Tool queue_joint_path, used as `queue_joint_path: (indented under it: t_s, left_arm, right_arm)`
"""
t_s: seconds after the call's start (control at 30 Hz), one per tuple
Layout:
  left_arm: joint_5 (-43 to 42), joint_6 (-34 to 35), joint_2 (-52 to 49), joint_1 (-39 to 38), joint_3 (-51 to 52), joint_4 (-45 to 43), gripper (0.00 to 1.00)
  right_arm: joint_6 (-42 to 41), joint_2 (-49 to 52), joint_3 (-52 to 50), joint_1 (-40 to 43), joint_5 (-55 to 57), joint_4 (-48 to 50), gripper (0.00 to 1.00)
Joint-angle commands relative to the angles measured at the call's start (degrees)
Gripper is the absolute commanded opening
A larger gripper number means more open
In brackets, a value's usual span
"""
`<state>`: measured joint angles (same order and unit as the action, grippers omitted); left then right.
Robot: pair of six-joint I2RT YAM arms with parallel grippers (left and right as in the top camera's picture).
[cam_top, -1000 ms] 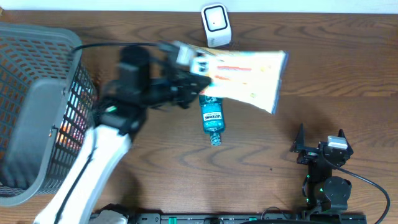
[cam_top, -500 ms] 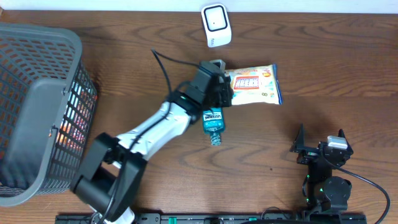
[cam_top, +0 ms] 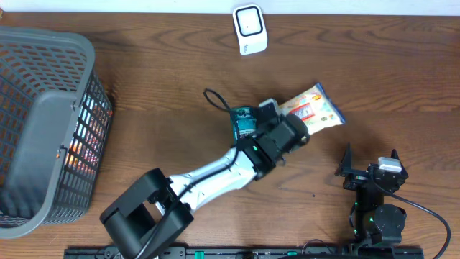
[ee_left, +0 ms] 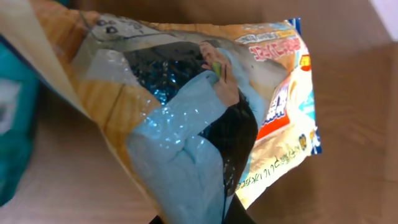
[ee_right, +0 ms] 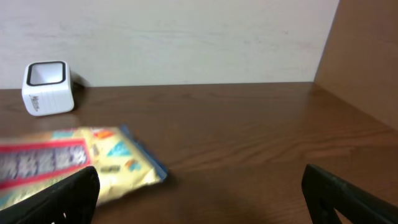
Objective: Scan the item barcode
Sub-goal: 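Carry the snack bag past the scanner and drop it on table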
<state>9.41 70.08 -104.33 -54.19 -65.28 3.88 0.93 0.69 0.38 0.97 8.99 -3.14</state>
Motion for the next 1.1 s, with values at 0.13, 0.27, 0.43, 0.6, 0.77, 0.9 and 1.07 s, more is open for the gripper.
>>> queue_joint_path:
  t_s: [0.13, 0.27, 0.43, 0.6, 0.77, 0.9, 1.07]
  left_arm:
    - [8.6, 15.8, -2.0, 0.8, 0.3, 6.5, 0.08]
    - [6.1, 15.8, -2.4, 0.7, 0.3, 6.1, 0.08]
    - [4.9, 14.7, -2.4, 0.6, 0.3, 6.1, 0.27]
    - [3.5, 13.4, -2.3, 0.7, 0.2, 5.4, 0.43]
    - [3.1, 3.3, 0.4, 0.8, -0.9, 2.6, 0.52]
    - [3.5, -7.2, 5.1, 1.3, -3.1, 2.4, 0.87]
    - [3.6, -23.1, 14.7, 3.9, -4.7, 2.5, 0.98]
  right_arm:
    - [0.9, -0.3, -0.1, -0.3, 0.5, -0.1, 0.99]
    - [0.9, -0.3, -0.1, -0.3, 0.5, -0.1, 0.99]
    - [0.9, -0.3, -0.1, -0.3, 0.5, -0.1, 0.99]
    - [0.9, -0.3, -0.1, -0.3, 0.5, -0.1, 0.99]
    - [0.9, -0.3, -0.1, -0.3, 0.5, -0.1, 0.99]
    - [0.9, -0.3, -0.1, -0.3, 0.5, -0.1, 0.99]
    - [0.9, -0.3, -0.1, -0.3, 0.5, -0.1, 0.99]
